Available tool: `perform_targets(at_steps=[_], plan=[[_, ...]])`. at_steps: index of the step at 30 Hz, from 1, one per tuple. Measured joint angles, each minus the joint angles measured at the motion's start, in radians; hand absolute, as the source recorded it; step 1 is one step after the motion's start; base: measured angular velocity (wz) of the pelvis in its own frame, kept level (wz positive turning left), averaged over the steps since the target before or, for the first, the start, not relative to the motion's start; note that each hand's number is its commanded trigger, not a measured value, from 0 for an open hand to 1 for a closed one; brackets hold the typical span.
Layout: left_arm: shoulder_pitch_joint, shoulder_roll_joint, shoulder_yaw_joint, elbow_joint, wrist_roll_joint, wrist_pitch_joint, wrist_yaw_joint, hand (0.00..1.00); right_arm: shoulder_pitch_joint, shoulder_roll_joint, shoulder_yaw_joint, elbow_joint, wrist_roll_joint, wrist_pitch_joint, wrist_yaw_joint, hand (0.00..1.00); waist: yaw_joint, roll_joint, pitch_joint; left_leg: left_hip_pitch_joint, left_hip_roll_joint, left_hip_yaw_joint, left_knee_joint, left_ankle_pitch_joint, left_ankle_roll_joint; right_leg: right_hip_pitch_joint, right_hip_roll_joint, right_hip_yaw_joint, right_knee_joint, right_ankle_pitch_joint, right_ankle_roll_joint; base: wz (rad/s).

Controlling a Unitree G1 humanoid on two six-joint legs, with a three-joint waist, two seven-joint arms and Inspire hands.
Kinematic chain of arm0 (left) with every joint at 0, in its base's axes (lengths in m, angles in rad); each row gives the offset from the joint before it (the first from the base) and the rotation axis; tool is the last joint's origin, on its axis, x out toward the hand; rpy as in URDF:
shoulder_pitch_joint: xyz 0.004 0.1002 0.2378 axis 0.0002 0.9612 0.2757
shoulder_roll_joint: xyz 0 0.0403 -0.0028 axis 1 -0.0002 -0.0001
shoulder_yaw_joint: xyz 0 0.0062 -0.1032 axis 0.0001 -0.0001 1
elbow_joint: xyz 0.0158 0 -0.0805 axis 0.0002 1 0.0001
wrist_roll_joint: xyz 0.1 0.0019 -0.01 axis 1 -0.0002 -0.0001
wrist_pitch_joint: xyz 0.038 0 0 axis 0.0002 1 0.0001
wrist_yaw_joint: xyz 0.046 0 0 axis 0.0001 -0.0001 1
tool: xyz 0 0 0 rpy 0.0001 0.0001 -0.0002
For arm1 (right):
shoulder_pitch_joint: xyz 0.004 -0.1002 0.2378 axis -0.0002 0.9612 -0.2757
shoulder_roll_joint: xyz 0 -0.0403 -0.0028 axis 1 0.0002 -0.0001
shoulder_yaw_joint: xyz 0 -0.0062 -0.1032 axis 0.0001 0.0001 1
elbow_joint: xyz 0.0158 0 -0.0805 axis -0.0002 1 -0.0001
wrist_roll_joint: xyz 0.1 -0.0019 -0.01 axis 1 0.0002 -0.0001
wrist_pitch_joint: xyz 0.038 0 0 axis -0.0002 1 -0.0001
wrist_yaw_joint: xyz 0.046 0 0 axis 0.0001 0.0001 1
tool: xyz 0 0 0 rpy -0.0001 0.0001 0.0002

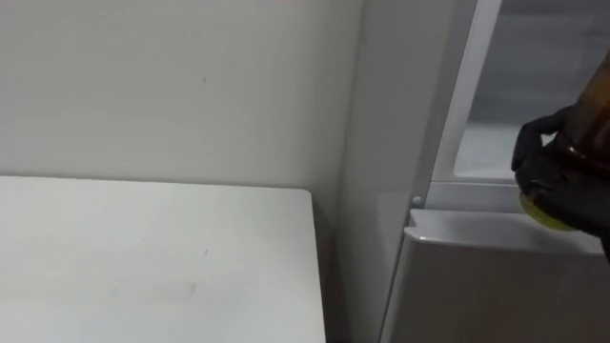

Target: Put the bottle in the upper fridge

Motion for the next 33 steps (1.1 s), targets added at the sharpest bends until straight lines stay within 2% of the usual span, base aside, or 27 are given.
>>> perform_targets(at_steps=[4, 8, 25, 30, 33], plan=[[0.015, 0.0, 0.0, -0.001, 0.0, 0.007, 0.002, 0.0, 0.003, 0.0, -0.037, 0.005, 0.053, 0.0, -0.046, 1.0, -0.006, 0.001, 0.0031, 0.0, 0.0, -0.001, 0.0, -0.001, 0.0, 0.0, 0.001, -0.002, -0.016, 0.0, 0.001, 0.0], [0.021, 0.0, 0.0, -0.001, 0.0, 0.014, 0.002, 0.0, 0.003, 0.0, -0.037, 0.014, 0.076, 0.0, -0.076, 1.0, -0.019, 0.004, 0.0051, -0.001, -0.001, 0.0, -0.006, -0.001, 0.0, -0.003, 0.002, -0.001, -0.015, 0.0, 0.001, 0.0], [0.026, 0.002, -0.001, 0.001, 0.0, 0.017, 0.001, 0.0, -0.001, 0.0, -0.035, 0.052, 0.106, 0.021, -0.141, 1.0, -0.008, -0.009, 0.0096, -0.003, -0.001, -0.006, -0.008, -0.001, 0.0, -0.002, 0.005, 0.002, -0.011, 0.0, 0.001, 0.0], [0.028, 0.002, -0.001, -0.005, -0.001, 0.017, 0.002, 0.0, -0.024, -0.009, -0.035, 0.113, 0.111, 0.022, -0.139, 1.0, -0.009, -0.019, 0.0076, -0.003, -0.002, -0.006, -0.007, -0.001, 0.0, -0.005, 0.009, 0.004, -0.012, 0.0, 0.001, -0.01], [0.028, 0.002, -0.001, -0.006, -0.001, 0.017, 0.004, 0.0, -0.044, -0.026, -0.035, 0.152, 0.15, 0.041, -0.135, 1.0, -0.009, -0.022, 0.0058, -0.007, -0.002, -0.008, -0.008, -0.001, 0.0, -0.006, 0.009, 0.002, -0.012, 0.0, 0.001, 0.0]])
